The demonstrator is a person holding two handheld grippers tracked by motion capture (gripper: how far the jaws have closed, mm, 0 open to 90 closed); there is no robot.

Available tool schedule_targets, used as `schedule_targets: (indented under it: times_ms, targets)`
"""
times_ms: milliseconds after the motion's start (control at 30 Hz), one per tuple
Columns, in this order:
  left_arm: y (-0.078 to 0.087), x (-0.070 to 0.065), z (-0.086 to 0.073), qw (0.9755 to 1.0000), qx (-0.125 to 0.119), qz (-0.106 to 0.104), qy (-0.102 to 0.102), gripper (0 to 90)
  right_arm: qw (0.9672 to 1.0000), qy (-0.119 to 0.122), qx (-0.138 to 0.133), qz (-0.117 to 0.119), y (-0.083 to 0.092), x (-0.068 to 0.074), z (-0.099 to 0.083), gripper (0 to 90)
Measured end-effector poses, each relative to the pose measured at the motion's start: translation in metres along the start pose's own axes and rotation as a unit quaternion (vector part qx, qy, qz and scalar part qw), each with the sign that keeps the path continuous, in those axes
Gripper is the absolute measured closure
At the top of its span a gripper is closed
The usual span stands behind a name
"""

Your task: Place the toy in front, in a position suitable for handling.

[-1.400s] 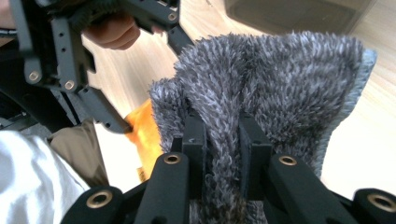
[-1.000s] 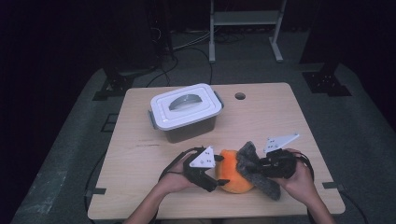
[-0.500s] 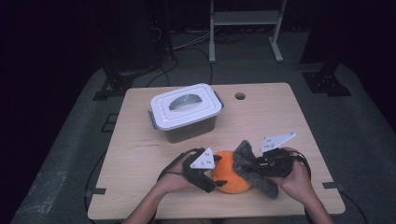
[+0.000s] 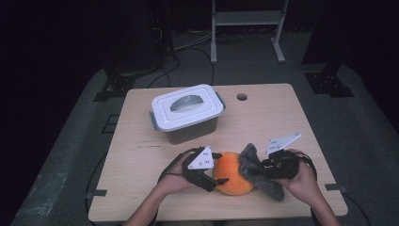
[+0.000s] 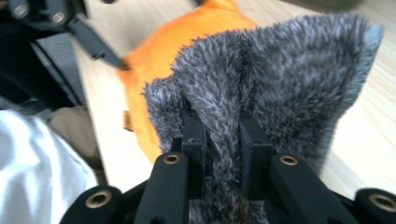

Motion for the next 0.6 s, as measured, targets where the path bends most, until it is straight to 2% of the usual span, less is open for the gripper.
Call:
schedule_targets:
  times_ms: [67, 133, 200, 367, 500, 600]
  targets:
    - [-0.001, 0.000, 0.002, 1.0000, -0.003, 0.004, -0.005, 20.2, 0.9997, 0.014, 0.004, 0.020, -0.005, 0.007, 0.002, 74.5]
    - [-0.005, -0.001, -0.003, 0.9998, 0.016, 0.004, -0.007, 20.3, 0.9989, 0.026, 0.018, 0.035, -0.007, 0.014, 0.003, 74.4]
    - [-0.008, -0.003, -0.008, 0.9997, 0.025, -0.008, -0.001, 21.3, 0.9987, 0.035, 0.022, 0.029, -0.005, 0.017, 0.005, 74.5]
    - [-0.008, -0.006, -0.009, 0.9994, 0.032, -0.013, -0.007, 21.5, 0.9992, 0.036, -0.019, 0.003, 0.002, 0.016, 0.020, 75.0]
    - [-0.007, -0.004, -0.012, 0.9992, 0.036, -0.018, -0.004, 21.9, 0.9994, 0.032, -0.004, 0.010, -0.008, 0.014, 0.016, 74.9]
    - [-0.006, -0.004, -0.012, 0.9992, 0.034, -0.021, -0.003, 22.0, 0.9995, 0.021, -0.002, 0.023, -0.007, 0.010, 0.008, 74.9]
Point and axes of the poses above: each handheld gripper's, and its own axes: y roughly backward along the jaws, z roughly out of its top, x roughly to its left, the point moved 6 cm from there along -y, roughly forward along the jaws, and after that the axes turned 3 degrees about y, right-handed, at the moved point
